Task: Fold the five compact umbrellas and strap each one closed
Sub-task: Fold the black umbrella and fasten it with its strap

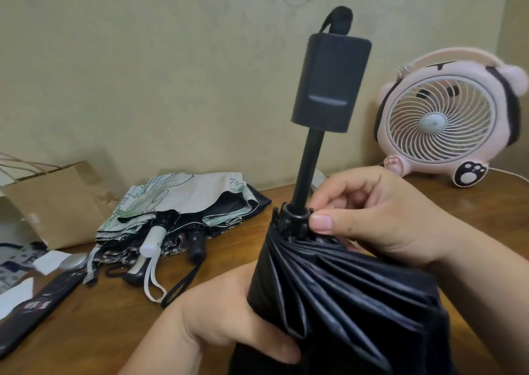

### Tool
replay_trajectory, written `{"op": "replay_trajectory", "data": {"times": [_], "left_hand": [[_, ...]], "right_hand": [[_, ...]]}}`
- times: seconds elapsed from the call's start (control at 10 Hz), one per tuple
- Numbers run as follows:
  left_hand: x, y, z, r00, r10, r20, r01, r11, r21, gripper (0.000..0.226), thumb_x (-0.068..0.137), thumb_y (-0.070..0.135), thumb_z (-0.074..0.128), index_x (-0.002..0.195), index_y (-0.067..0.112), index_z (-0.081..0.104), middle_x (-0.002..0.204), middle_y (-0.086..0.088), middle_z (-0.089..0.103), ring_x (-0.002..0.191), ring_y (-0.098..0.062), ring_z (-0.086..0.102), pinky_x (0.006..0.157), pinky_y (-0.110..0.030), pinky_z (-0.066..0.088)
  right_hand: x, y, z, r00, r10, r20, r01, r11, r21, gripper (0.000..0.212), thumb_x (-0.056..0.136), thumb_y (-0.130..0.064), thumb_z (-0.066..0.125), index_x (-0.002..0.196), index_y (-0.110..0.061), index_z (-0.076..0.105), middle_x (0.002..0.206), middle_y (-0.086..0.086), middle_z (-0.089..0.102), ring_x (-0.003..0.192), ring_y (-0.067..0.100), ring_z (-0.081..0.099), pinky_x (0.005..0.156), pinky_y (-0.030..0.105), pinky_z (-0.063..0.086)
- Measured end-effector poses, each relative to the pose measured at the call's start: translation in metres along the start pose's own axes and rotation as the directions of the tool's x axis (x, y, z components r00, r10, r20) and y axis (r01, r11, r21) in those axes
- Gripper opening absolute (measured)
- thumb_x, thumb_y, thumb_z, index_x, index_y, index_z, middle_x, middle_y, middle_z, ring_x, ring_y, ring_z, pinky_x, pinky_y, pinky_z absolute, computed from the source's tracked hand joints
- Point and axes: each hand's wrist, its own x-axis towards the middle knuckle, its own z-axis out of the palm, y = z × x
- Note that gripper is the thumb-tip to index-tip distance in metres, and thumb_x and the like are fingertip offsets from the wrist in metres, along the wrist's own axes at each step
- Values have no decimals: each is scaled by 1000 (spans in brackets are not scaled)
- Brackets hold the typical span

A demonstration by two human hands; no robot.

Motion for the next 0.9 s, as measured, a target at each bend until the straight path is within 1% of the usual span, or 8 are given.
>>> {"op": "replay_trajectory", "data": {"times": [0.1,0.3,0.4,0.5,0.6,0.7,0.8,0.9], "left_hand": [[1,-1,-2,998,48,30,-47,998,-34,109,59,-47,55,145,20,50,145,13,55,138,-5,47,114,-23,36],[1,-14,4,997,43,-61,-52,986,-158,70,73,-12,66,140,2,51,139,-17,53,133,-31,47,117,-53,32],[-1,-20,4,997,12,-77,-31,970,-241,69,75,-14,72,140,-2,52,137,-19,56,131,-33,49,115,-51,34],[-9,-26,3,973,-33,-227,-18,976,-215,64,74,-2,81,133,-3,58,133,-21,60,126,-34,55,110,-47,42],[-16,-25,-1,945,-14,-328,-24,993,-112,62,75,-8,73,134,2,58,137,-17,61,130,-30,56,109,-41,43],[-20,-16,-2,946,-11,-325,20,1000,22,65,79,-19,68,136,8,58,138,-9,64,132,-27,57,110,-40,44],[-23,-4,-6,904,-110,-413,222,946,235,44,79,-3,79,119,11,70,121,-9,73,118,-28,66,103,-51,50],[-25,9,-4,862,-150,-484,393,801,452,22,78,24,82,96,16,71,91,0,75,87,-23,70,78,-46,56]], "right_hand": [[1,-1,6,1000,-6,4,5,999,50,15,66,-15,82,80,-12,80,62,8,71,44,13,56,41,21,47],[2,4,11,987,-93,-129,89,995,-37,15,59,-27,83,73,-24,82,67,8,73,56,22,60,51,21,53],[4,6,8,982,-70,-173,67,997,-25,16,61,-30,81,76,-24,83,67,7,72,59,16,61,56,20,53],[5,9,1,997,-54,-52,58,995,81,43,70,-45,85,100,-14,80,78,8,69,70,16,59,68,22,53],[-1,0,-9,996,2,89,2,999,-49,72,69,-65,81,115,-12,71,102,8,71,95,22,65,89,31,55],[-6,-13,-2,992,60,112,-14,927,-376,70,68,-69,80,120,-24,67,117,2,70,117,19,65,109,43,46],[15,-15,12,968,184,173,-41,790,-612,41,95,-37,71,129,-15,68,134,11,66,110,8,63,110,35,43],[40,5,12,927,310,210,-38,636,-771,19,102,0,50,112,5,65,119,17,62,76,12,55,69,5,46]]}}
